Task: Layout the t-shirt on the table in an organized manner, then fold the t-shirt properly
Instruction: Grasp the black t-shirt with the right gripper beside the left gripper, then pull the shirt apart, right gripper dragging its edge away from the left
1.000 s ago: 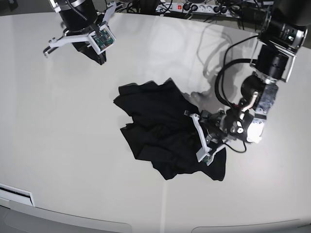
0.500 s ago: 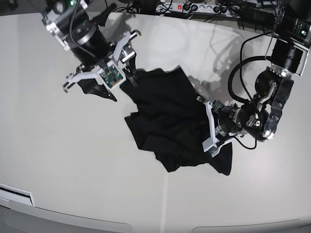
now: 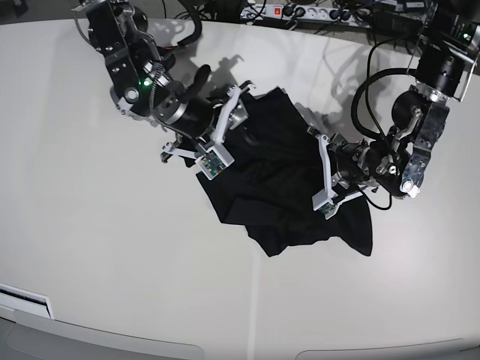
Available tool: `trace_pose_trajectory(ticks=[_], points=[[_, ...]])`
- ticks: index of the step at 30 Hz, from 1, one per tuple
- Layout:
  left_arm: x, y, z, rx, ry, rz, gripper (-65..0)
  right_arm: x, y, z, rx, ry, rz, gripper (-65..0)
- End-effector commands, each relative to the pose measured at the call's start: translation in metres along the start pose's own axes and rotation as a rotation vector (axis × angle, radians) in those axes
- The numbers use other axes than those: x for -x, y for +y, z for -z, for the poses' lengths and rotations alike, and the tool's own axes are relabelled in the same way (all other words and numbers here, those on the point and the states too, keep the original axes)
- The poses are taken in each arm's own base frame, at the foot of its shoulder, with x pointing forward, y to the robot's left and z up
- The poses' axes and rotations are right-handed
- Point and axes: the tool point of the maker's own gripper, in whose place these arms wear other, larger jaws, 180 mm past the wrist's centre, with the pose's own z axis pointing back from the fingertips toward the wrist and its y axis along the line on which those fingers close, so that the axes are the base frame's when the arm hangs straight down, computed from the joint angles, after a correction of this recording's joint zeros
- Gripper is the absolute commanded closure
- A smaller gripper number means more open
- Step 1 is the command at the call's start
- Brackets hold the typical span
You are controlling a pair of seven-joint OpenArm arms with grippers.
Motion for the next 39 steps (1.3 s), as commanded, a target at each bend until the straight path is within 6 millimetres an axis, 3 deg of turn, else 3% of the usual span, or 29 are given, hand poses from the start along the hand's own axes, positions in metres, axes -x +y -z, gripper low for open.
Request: trace_pose_trajectory(ticks=[1, 4, 10, 12, 16, 21, 25, 30, 34, 39], points=[[-0.011, 0.008, -0.007, -0.019, -0.025, 0.018, 0.0, -0.016, -0.009, 0.003, 0.039, -0.041, 0.009, -34.7], [-0.009, 0.008, -0.007, -0.023, -0.020, 0.020, 0.0, -0.006, -0.024, 0.014, 0.118, 0.006, 0.036, -34.7], [-0.011, 0.008, -0.007, -0.020, -0.029, 0.019, 0.0, 0.005, -0.035, 0.038, 0.114, 0.060, 0.062, -32.6], [-0.011, 0.008, -0.007, -0.021, -0.029, 0.019, 0.0, 0.001, -0.041, 0.041, 0.121, 0.063, 0.053, -24.2], [-0.011, 0.008, -0.007, -0.021, -0.029, 0.020, 0.0, -0.005, -0.035, 0.044, 0.071, 0.053, 0.014, 0.0], [-0.012, 0.017, -0.009, -0.059, -0.022, 0.043, 0.0, -0.020, -0.021, 0.043, -0.019, 0.027, -0.069, 0.0], [-0.016, 0.042, -0.025, -0.124, 0.001, 0.066, 0.0, -0.046, -0.041, 0.027, 0.104, 0.001, -0.146, 0.0], [-0.030, 0.071, -0.055, -0.166, -0.007, 0.059, 0.0, -0.083, -0.074, -0.013, 0.283, -0.062, -0.203, 0.0], [-0.052, 0.086, -0.087, -0.148, -0.055, 0.034, 0.0, -0.106, -0.094, -0.045, 0.402, -0.102, -0.284, 0.0], [-0.095, 0.097, -0.133, -0.103, -0.174, 0.077, 0.0, -0.117, -0.121, -0.071, 0.532, -0.114, -0.365, 0.0]])
